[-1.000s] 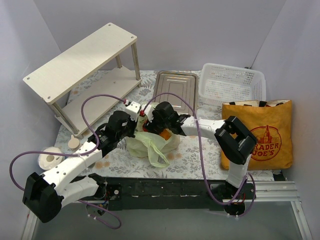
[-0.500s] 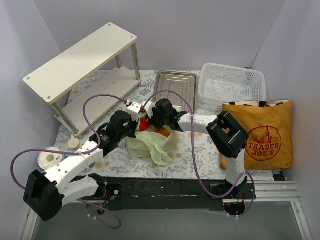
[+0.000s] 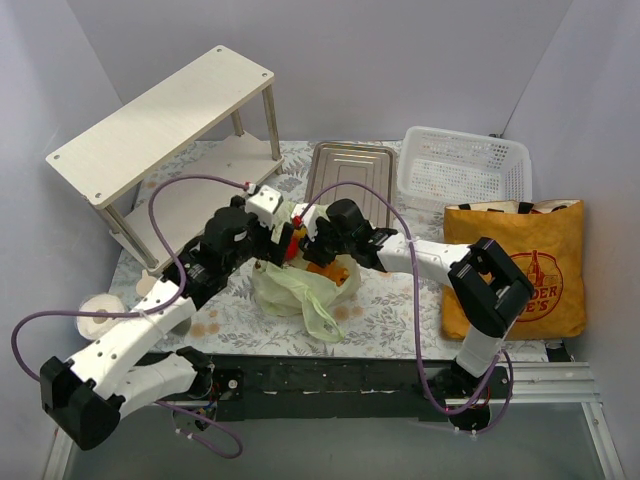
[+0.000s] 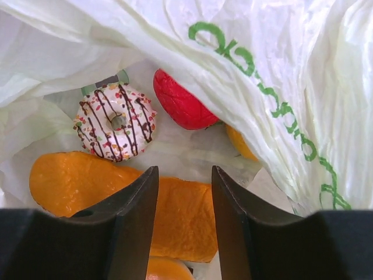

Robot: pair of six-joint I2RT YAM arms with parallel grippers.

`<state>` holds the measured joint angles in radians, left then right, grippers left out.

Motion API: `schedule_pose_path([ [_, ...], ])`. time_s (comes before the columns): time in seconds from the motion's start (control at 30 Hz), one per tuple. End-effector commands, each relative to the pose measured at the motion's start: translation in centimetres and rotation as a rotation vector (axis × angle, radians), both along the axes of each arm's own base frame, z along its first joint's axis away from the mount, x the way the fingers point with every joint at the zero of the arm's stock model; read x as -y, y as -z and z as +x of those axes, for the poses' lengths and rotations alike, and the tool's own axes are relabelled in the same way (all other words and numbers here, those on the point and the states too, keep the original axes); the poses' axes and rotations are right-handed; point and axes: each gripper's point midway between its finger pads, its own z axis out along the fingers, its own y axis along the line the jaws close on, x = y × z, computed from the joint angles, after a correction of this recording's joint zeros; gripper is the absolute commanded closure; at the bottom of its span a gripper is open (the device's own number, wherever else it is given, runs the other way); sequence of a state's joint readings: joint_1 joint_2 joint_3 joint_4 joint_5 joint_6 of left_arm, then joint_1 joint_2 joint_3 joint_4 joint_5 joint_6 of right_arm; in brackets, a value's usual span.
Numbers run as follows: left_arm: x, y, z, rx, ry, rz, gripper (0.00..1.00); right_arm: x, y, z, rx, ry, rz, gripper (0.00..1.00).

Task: Untie the knot of the grocery bags and take out the mixed food

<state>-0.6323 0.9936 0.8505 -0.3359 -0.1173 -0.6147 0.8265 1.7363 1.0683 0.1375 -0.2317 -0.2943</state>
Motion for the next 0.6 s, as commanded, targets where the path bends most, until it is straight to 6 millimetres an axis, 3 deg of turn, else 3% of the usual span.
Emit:
schedule_pose_path([
  [0.0, -2.2, -3.7, 0.9, 0.087, -0.083, 0.038, 0.17, -1.8, -1.5, 0.9, -0.003, -0.003, 0.067, 0.5],
  [0.03, -3.0, -3.0, 1.3, 0.089, -0.117, 0.074, 0.2, -2.1, -1.6, 1.1, -0.007, -0.003, 0.072, 0.5],
  [0.1, -3.5, -1.7, 1.6, 0.086, -0.136, 0.097, 0.36, -2.8, -1.1, 1.5, -0.024, 0.005, 0.071, 0.5],
  [0.13, -3.5, -1.1, 2.1, 0.073, -0.15, 0.091, 0.44, -3.3, -1.8, 2.2, -0.013, 0.012, 0.084, 0.5],
  [0.17, -4.3, -0.5, 2.8, 0.054, -0.185, 0.092, 0.62, -3.6, -1.9, 2.5, -0.015, 0.017, 0.088, 0.5],
  [0.23, -4.8, -0.2, 4.2, 0.026, -0.225, 0.089, 0.77, -4.4, -2.1, 3.1, -0.012, 0.017, 0.098, 0.49],
  [0.27, -5.5, 2.0, 5.5, -0.042, -0.248, 0.117, 0.84, -4.6, -2.2, 3.3, -0.013, 0.017, 0.1, 0.47],
  [0.3, -5.5, 2.6, 6.2, -0.069, -0.244, 0.123, 1.0, -4.7, -1.9, 3.3, -0.017, 0.014, 0.098, 0.46],
  [0.43, -5.4, 5.7, 8.2, -0.184, -0.239, 0.119, 1.0, -5.3, -1.4, 3.1, -0.035, -0.015, 0.098, 0.3],
  [0.57, -4.9, 10.0, 8.1, -0.322, -0.213, 0.108, 1.0, -6.1, -1.3, 3.4, -0.047, -0.04, 0.114, 0.23],
])
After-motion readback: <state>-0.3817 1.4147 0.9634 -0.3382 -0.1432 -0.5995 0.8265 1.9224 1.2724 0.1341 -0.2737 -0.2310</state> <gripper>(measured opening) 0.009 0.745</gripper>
